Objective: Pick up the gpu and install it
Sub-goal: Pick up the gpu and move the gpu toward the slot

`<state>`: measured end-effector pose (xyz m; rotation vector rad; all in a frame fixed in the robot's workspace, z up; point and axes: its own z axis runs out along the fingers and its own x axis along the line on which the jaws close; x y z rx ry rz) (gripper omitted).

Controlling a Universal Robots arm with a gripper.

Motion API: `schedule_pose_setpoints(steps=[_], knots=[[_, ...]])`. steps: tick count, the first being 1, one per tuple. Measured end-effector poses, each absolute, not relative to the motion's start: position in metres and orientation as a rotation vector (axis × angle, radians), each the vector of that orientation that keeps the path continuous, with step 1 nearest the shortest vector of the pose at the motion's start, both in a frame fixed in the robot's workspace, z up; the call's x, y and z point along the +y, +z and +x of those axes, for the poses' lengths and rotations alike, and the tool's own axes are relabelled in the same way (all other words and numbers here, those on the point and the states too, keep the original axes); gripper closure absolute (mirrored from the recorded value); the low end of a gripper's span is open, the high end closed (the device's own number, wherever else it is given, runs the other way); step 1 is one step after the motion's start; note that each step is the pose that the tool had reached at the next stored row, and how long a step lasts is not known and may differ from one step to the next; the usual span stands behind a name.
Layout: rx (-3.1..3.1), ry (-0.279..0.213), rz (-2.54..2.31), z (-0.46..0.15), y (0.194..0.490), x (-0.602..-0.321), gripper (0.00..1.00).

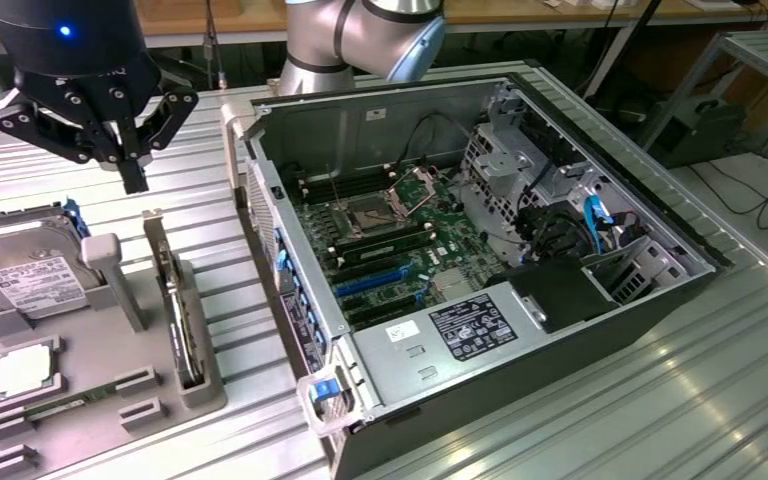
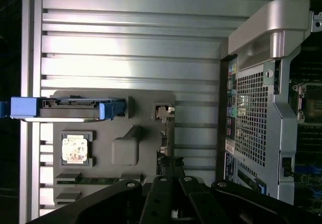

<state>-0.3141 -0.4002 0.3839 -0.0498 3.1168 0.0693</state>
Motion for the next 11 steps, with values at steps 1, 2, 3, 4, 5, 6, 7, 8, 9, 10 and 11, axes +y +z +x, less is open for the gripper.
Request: schedule_pose_setpoints(steps=[1,2,3,4,5,6,7,8,9,10,11], knots=[[3.117,0.069,-0.050,-0.3141,0.3838,-0.4002,0.89],[3.117,0.069,-0.050,-0.3141,0.3839,-0.4002,0.89],[3.117,0.069,-0.050,-0.3141,0.3838,-0.4002,0.89],[3.117,0.069,-0.050,-0.3141,0.3839,-0.4002,0.89],[3.117,0.069,-0.050,-0.3141,0.3838,-0.4002,0.89],[3.117,0.069,-0.050,-0.3141,0.3838,-0.4002,0.89],[3.117,0.069,-0.050,-0.3141,0.3839,-0.4002,0.83],[3.117,0.069,-0.050,-0.3141,0.3839,-0.4002,0.76],[3.117,0.069,-0.050,-0.3141,0.3839,-0.4002,0.70],[3.117,0.069,-0.050,-0.3141,0.3838,-0.4002,0.64],[3.117,0.069,-0.050,-0.3141,0.3839,-0.4002,0.58]])
